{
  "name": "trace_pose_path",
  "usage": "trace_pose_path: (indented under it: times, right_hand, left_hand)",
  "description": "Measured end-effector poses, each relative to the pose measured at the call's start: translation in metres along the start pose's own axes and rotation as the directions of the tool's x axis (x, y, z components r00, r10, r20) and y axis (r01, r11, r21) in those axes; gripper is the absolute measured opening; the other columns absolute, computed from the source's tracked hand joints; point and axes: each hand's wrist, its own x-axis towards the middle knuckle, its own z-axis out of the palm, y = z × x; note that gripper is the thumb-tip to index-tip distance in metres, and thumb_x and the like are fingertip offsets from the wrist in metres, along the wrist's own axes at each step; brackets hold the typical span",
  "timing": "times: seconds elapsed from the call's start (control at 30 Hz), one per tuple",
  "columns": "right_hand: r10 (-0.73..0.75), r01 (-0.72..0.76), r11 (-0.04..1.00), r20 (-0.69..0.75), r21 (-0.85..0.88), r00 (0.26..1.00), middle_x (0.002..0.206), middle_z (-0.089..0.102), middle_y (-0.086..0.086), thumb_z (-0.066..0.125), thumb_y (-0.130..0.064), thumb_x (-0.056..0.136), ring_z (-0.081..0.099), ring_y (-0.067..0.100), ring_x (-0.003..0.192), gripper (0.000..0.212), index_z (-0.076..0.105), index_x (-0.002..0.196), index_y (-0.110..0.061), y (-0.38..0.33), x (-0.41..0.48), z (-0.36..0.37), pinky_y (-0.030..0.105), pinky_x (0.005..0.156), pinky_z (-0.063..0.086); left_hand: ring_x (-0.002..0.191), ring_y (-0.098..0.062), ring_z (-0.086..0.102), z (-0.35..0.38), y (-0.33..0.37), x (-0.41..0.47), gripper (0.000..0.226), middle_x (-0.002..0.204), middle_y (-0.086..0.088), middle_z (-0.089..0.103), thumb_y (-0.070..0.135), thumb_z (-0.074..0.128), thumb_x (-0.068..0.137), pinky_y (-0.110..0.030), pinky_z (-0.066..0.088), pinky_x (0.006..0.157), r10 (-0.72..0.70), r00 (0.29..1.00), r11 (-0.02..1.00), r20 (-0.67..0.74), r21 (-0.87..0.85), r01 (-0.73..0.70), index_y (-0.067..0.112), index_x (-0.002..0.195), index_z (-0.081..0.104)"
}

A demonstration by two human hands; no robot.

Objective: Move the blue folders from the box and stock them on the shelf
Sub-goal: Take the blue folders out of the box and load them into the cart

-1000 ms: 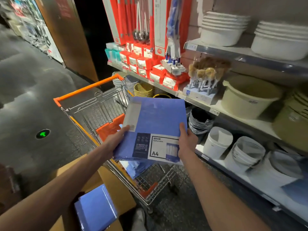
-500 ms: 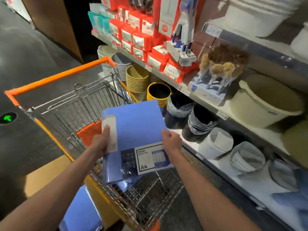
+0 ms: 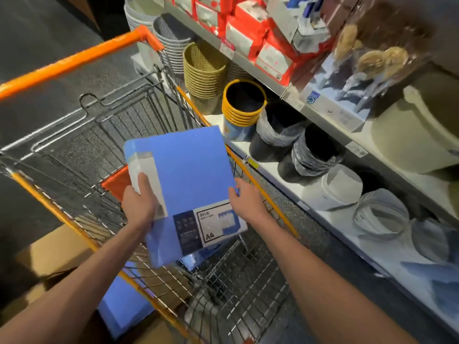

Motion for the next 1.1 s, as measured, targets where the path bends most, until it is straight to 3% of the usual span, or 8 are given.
trace_pose_path:
  times: [0.23,0.4,0.6,0.77,0.87,0.93,1.03,1.1]
  right_hand:
    - [0.040,-0.041,0.999,0.141,0.000,0.989,0.153,0.044,0.009,0.044,-0.039,0.104,0.050,0.029,0.126,0.056,0.034,0.154,-0.017,-0.007,0.011,0.021,0.046,0.107,0.042]
    - [0.059,-0.046,0.996,0.166,-0.080,0.984,0.153,0.044,0.009,0.042,-0.040,0.103,0.046,0.029,0.134,0.054,0.039,0.151,-0.015,-0.009,0.010,0.033,0.043,0.108,0.040]
    - [0.079,-0.068,0.993,0.124,-0.091,0.989,0.150,0.048,0.010,0.041,-0.038,0.104,0.045,0.029,0.136,0.051,0.044,0.148,-0.013,0.013,0.005,0.017,0.043,0.110,0.040]
    - [0.102,-0.095,0.990,0.065,-0.106,0.993,0.131,0.061,0.010,0.044,-0.037,0.103,0.064,0.018,0.085,0.048,0.050,0.143,-0.012,0.032,-0.002,-0.001,0.035,0.079,0.054]
    - [0.085,-0.074,0.983,0.058,-0.166,0.995,0.134,0.060,0.010,0.044,-0.035,0.103,0.062,0.024,0.108,0.046,0.052,0.140,-0.010,0.038,-0.008,-0.009,0.035,0.089,0.051]
    - [0.088,-0.076,0.983,0.067,-0.167,0.994,0.128,0.063,0.011,0.043,-0.033,0.103,0.061,0.027,0.109,0.042,0.055,0.136,-0.009,0.038,-0.014,-0.011,0.036,0.088,0.051]
    - [0.077,-0.065,0.989,0.088,-0.134,0.993,0.128,0.062,0.014,0.043,-0.027,0.103,0.059,0.025,0.109,0.038,0.056,0.132,-0.006,0.041,-0.026,-0.011,0.037,0.093,0.049]
    - [0.075,-0.062,0.992,0.113,-0.113,0.991,0.129,0.060,0.015,0.043,-0.028,0.103,0.058,0.027,0.110,0.040,0.054,0.134,-0.005,0.044,-0.038,-0.012,0.041,0.096,0.050]
  left_hand:
    - [0.084,-0.030,0.062,-0.011,-0.024,0.013,0.064,0.096,-0.011,0.066,0.063,0.042,0.097,-0.036,0.042,0.061,-0.154,0.987,0.983,-0.040,-0.110,0.149,0.002,0.102,0.060]
    - [0.096,-0.031,0.059,0.002,-0.025,0.009,0.062,0.109,-0.014,0.063,0.058,0.043,0.100,-0.034,0.038,0.074,-0.231,0.969,0.970,-0.088,-0.100,0.222,0.000,0.118,0.057]
    - [0.114,-0.034,0.060,0.052,-0.010,0.007,0.062,0.125,-0.016,0.062,0.052,0.045,0.102,-0.034,0.043,0.078,-0.273,0.962,0.956,0.008,-0.104,0.273,-0.002,0.130,0.052]
    - [0.121,-0.040,0.056,0.093,0.002,0.007,0.069,0.134,-0.024,0.057,0.049,0.038,0.106,-0.040,0.044,0.089,-0.134,0.982,0.986,0.135,0.121,0.118,-0.009,0.145,0.035]
    - [0.116,-0.044,0.060,0.106,0.000,0.016,0.079,0.124,-0.028,0.063,0.061,0.031,0.102,-0.043,0.047,0.091,-0.040,0.955,0.931,0.293,0.358,-0.071,-0.010,0.130,0.053]
    - [0.111,-0.042,0.063,0.105,0.004,0.019,0.074,0.116,-0.025,0.068,0.060,0.035,0.100,-0.046,0.050,0.092,0.032,0.919,0.808,0.393,0.531,-0.255,-0.006,0.112,0.064]
    - [0.115,-0.043,0.060,0.102,0.017,0.012,0.042,0.121,-0.024,0.064,0.031,0.046,0.102,-0.045,0.048,0.089,0.104,0.900,0.696,0.424,0.615,-0.371,-0.005,0.123,0.055]
    - [0.110,-0.042,0.061,0.096,0.022,0.002,0.043,0.116,-0.022,0.066,0.034,0.047,0.100,-0.044,0.047,0.085,0.147,0.879,0.674,0.453,0.605,-0.424,-0.002,0.125,0.049]
